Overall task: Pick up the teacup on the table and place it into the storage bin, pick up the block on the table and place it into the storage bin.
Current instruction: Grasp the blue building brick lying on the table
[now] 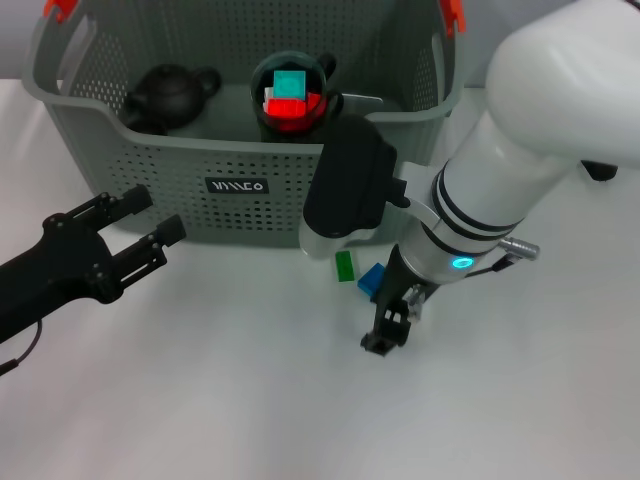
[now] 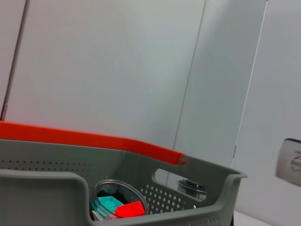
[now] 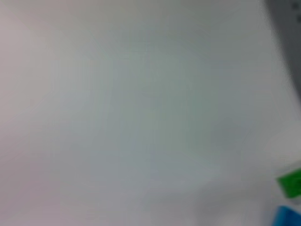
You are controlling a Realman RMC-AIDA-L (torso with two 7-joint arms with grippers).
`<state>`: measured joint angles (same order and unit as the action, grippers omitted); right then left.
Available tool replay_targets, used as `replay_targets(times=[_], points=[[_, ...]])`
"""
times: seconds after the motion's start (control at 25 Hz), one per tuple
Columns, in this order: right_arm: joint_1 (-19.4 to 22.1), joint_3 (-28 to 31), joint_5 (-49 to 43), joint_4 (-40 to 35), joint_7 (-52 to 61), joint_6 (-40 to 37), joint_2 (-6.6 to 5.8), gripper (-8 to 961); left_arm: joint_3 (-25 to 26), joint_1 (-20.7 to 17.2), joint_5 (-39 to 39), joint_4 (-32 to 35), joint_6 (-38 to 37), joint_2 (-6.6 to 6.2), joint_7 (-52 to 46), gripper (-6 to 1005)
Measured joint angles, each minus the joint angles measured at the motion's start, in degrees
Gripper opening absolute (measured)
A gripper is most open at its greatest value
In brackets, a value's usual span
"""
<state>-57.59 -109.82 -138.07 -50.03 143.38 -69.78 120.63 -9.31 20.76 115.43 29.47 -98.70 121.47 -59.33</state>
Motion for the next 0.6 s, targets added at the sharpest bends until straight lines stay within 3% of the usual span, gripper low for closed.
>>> replay_targets(times=[0.16, 0.32, 0.6], points=[[1.74, 4.16, 1.52, -6.35, -2.25, -7.78, -0.14, 592, 0.0, -0.09, 0.02, 0.11, 0.0, 0.0, 0.0, 628], [3.79, 7.58, -1.81, -10.07, -1.67, -6.59, -0.21, 593, 0.0, -0.08, -0.02, 0.06, 0.0, 0.0, 0.01, 628], [2.12, 3.39, -5.77, -2.49, 0.84, 1.99, 0.34, 594, 0.0, -0.04, -0.17, 0.06, 0.0, 0.0, 0.0, 628]])
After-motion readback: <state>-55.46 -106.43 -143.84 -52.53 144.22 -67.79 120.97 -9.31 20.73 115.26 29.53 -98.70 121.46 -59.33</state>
